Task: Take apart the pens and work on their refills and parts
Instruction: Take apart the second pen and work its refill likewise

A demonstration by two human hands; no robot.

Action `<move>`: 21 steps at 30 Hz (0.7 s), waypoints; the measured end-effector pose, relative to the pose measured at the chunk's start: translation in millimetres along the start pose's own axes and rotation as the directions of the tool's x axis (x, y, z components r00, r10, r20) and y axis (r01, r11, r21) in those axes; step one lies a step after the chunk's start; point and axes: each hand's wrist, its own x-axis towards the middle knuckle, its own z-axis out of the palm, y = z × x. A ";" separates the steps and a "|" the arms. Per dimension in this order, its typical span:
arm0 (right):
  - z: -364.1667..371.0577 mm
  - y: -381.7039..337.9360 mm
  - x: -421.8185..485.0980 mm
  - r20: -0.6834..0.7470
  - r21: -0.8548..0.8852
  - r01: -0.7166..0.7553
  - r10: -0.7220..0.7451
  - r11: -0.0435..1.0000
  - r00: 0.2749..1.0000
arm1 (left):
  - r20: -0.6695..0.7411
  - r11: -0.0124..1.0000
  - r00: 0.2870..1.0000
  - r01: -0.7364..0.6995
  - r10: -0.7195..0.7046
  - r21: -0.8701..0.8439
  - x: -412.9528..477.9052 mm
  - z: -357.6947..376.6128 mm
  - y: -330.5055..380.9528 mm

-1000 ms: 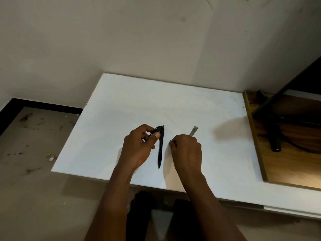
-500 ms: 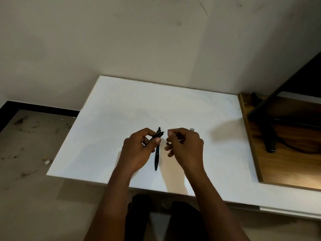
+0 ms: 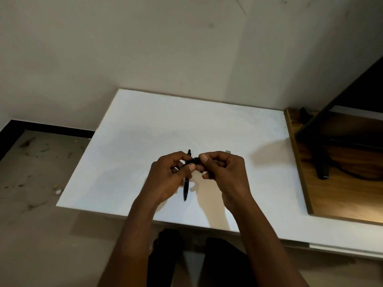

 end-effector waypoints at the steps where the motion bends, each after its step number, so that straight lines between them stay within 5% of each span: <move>1: 0.6 0.2 -0.2 0.000 -0.006 0.008 -0.008 1.000 1.000 | -0.001 1.000 1.000 0.000 0.000 -0.001 0.1 -0.3 -0.3; 8: 4.2 1.4 0.6 -0.043 -0.012 0.017 -0.018 1.000 0.999 | 0.000 1.000 1.000 0.004 -0.004 -0.017 -0.2 -3.5 -1.9; 11: 5.2 3.4 1.7 -0.113 -0.168 0.121 -0.141 0.978 0.984 | -0.064 0.999 0.997 0.037 -0.038 -0.017 0.6 -4.1 -3.6; 15: 4.0 12.5 3.8 -0.125 -0.583 0.204 -0.335 0.787 0.934 | -0.137 0.990 0.987 0.073 -0.089 -0.118 0.7 -5.9 -6.1; 19: 9.4 17.3 3.4 0.026 -0.843 0.182 -0.300 0.506 0.954 | -0.171 0.982 0.978 0.093 -0.121 -0.165 0.1 -6.4 -7.7; 21: 13.8 17.5 2.2 0.023 -0.883 0.152 -0.281 0.444 0.960 | -0.175 0.982 0.976 0.100 -0.128 -0.162 0.9 -6.3 -8.2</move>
